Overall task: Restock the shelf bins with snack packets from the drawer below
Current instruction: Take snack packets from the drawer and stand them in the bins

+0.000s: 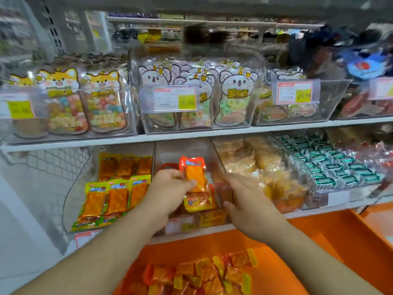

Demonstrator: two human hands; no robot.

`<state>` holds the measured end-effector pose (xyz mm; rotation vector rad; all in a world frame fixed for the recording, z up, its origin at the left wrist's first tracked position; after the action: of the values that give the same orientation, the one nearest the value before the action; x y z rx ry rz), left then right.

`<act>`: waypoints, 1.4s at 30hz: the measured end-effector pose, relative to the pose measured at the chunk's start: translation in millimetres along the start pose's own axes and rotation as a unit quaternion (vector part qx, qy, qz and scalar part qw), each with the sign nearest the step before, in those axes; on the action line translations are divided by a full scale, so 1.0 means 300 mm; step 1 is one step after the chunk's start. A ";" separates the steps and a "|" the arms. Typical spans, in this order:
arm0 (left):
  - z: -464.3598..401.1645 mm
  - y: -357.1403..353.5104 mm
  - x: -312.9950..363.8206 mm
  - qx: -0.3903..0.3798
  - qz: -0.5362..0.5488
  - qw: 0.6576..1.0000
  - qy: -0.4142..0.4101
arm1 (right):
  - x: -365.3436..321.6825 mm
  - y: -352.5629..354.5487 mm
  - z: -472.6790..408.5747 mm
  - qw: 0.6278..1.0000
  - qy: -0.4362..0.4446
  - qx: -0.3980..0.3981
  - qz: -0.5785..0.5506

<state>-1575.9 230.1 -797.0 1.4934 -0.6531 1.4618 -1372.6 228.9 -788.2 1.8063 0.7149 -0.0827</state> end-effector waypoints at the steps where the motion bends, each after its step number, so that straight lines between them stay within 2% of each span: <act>1: -0.056 -0.046 0.005 0.019 -0.016 1.000 -0.007 | 0.009 -0.004 -0.003 1.000 0.006 0.002 -0.005; 5: -0.261 -0.196 -0.025 0.083 -0.101 0.991 -0.026 | 0.042 -0.022 -0.019 1.000 -0.001 0.009 -0.016; 9: -0.411 -0.311 -0.105 0.096 -0.188 0.977 -0.042 | 0.057 -0.043 -0.022 1.000 -0.009 0.006 -0.017; 12: -0.479 -0.356 -0.149 0.095 -0.302 0.942 -0.107 | 0.068 -0.038 -0.028 1.000 -0.013 0.005 -0.021; 16: -0.512 -0.369 -0.185 0.099 -0.368 0.912 -0.152 | 0.066 -0.042 -0.023 1.000 -0.010 0.014 -0.017; 21: -0.493 -0.349 -0.175 0.079 -0.338 0.929 -0.126 | 0.068 -0.036 -0.014 0.999 -0.016 0.011 -0.027; 28: -0.436 -0.332 -0.163 -0.035 -0.350 0.925 -0.140 | 0.060 -0.033 -0.010 0.999 -0.016 0.013 -0.030; 35: -0.418 -0.349 -0.154 -0.021 -0.368 0.921 -0.125 | 0.064 -0.041 -0.008 0.999 -0.006 0.023 -0.030; 42: -0.401 -0.344 -0.141 -0.024 -0.392 0.907 -0.153 | 0.068 -0.049 -0.009 0.999 0.006 0.027 -0.025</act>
<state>-1550.5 370.6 -877.7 1.6850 -0.2011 0.5954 -1364.4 242.6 -807.8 1.8413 0.7722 -0.1254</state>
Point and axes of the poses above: each hand's wrist, its own z-axis away from the middle knuckle, its own y-axis out of the back of the hand, x = y × z, the point moved 3 cm from there along -z, towards the middle knuckle, and after that the axes turned 12 degrees about x, right-handed, at the moved point
